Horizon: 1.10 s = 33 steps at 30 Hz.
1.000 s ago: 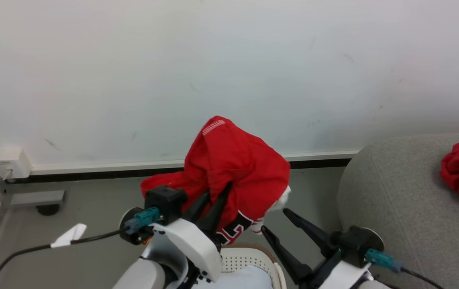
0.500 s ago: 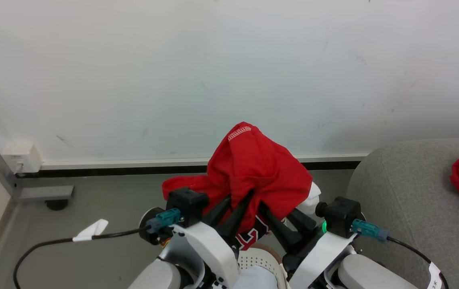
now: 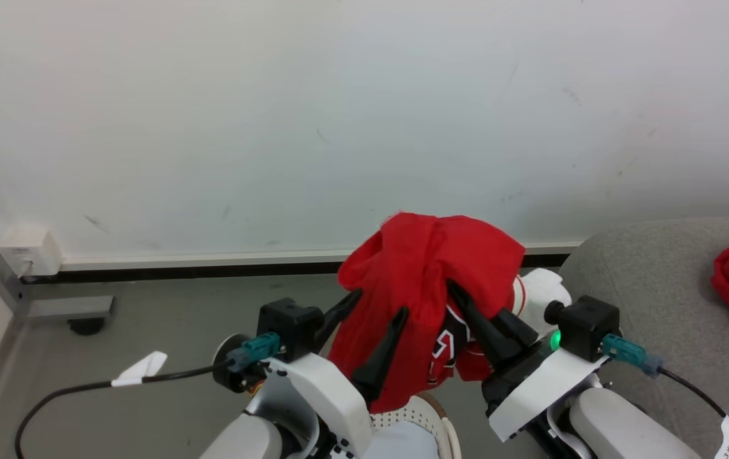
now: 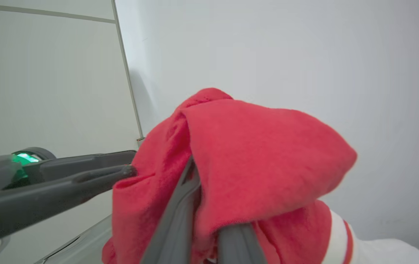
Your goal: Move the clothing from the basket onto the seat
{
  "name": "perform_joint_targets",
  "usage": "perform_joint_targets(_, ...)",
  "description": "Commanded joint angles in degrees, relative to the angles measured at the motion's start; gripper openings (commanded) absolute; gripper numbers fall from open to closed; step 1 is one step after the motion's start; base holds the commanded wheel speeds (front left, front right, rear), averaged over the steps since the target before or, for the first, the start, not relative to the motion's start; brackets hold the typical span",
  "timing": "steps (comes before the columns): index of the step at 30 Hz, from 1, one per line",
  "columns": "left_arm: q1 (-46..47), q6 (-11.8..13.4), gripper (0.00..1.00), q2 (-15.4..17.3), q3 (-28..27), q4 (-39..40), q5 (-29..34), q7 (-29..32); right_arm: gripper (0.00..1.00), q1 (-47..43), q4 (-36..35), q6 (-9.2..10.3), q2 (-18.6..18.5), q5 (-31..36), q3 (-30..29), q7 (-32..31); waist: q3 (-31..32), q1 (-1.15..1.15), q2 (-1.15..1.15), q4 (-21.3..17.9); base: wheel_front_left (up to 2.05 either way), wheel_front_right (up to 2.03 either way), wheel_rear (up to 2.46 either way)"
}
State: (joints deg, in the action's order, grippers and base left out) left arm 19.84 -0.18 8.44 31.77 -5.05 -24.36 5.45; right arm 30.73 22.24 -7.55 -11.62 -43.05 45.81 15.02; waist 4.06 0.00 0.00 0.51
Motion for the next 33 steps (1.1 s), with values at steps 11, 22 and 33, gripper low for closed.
perform_joint_targets(11, -0.45, 0.30, 1.00, 0.74, 0.25, -0.91, 0.00, -0.55, 0.00, -2.85, 0.24, 0.13, 0.82, 5.93, -7.97, 0.21, -0.03, 0.00, 0.00, -0.50, 0.00, 0.00, 0.00)
perform_joint_targets(22, -0.76, 1.00, 1.00, 1.41, 0.00, -0.57, -0.36, -0.85, 0.00, -3.78, -1.13, 0.13, -0.14, 7.52, -10.59, 0.21, -1.15, 0.00, 0.00, -4.05, 0.00, 0.00, 0.00)
perform_joint_targets(33, -0.57, 1.35, 1.00, 1.70, 0.25, 0.37, -0.40, -1.56, 0.00, -5.21, -3.98, 0.13, -2.90, 9.43, -13.89, 0.21, -4.61, 0.00, 0.00, -15.59, 0.00, 0.00, 0.00)
